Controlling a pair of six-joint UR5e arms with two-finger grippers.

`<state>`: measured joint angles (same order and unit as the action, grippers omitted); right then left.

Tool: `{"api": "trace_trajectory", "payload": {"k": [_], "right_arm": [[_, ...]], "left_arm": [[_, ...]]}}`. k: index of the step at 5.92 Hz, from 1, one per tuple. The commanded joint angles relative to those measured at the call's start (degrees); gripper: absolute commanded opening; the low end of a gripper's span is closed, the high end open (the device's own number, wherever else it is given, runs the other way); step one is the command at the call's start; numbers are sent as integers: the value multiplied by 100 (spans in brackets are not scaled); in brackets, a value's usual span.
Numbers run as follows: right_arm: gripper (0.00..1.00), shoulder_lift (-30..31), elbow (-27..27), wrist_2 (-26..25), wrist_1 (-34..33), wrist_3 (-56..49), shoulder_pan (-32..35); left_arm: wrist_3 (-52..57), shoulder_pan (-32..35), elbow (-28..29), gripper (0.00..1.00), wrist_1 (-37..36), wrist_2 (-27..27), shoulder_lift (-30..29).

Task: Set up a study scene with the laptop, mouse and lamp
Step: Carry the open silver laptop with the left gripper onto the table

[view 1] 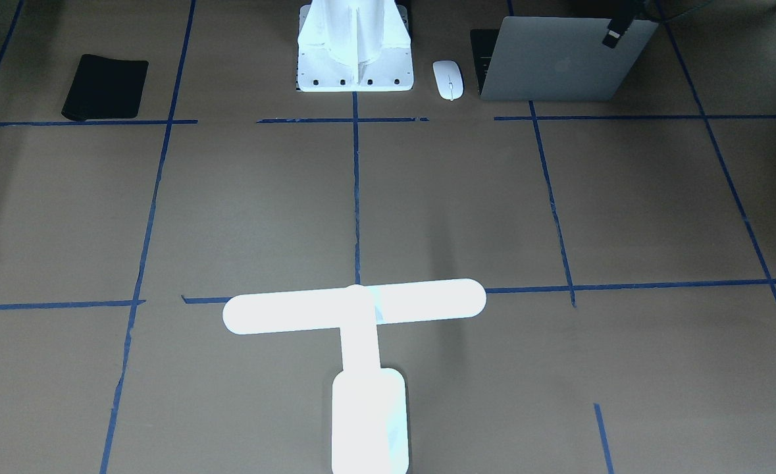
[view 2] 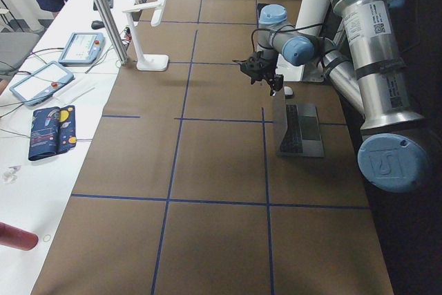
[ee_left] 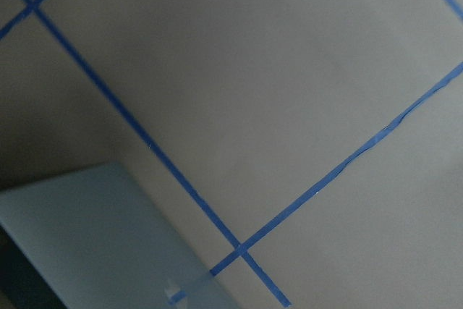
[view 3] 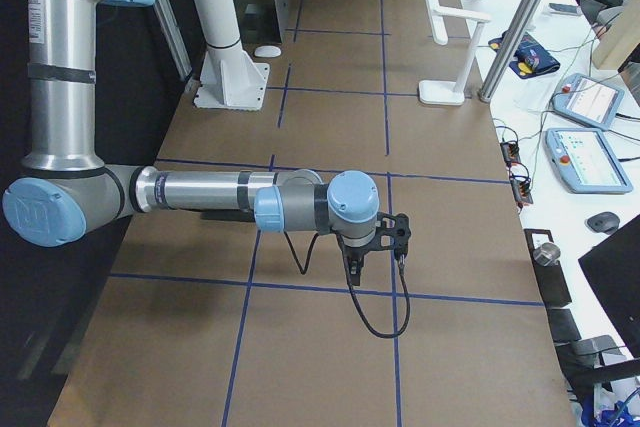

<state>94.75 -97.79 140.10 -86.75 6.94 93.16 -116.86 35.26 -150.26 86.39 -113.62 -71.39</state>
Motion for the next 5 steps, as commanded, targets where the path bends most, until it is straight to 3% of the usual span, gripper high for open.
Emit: {"api": "trace_trajectory", "payload": {"k": [1, 2, 4, 5], "right_arm": [[100, -9, -38, 0, 0, 9, 0], [100, -9, -134, 18, -8, 26, 0], [100, 0, -170, 97, -8, 44, 0], [100, -9, -179, 97, -8, 44, 0]], "left_arm": [[-1282, -833, -238, 100, -696, 942, -7], [-1444, -845, -510, 100, -1225, 956, -33], [-1751, -1099, -495, 100, -1335, 974, -33], [-2136, -1622, -495, 100, -1492, 983, -42]]}}
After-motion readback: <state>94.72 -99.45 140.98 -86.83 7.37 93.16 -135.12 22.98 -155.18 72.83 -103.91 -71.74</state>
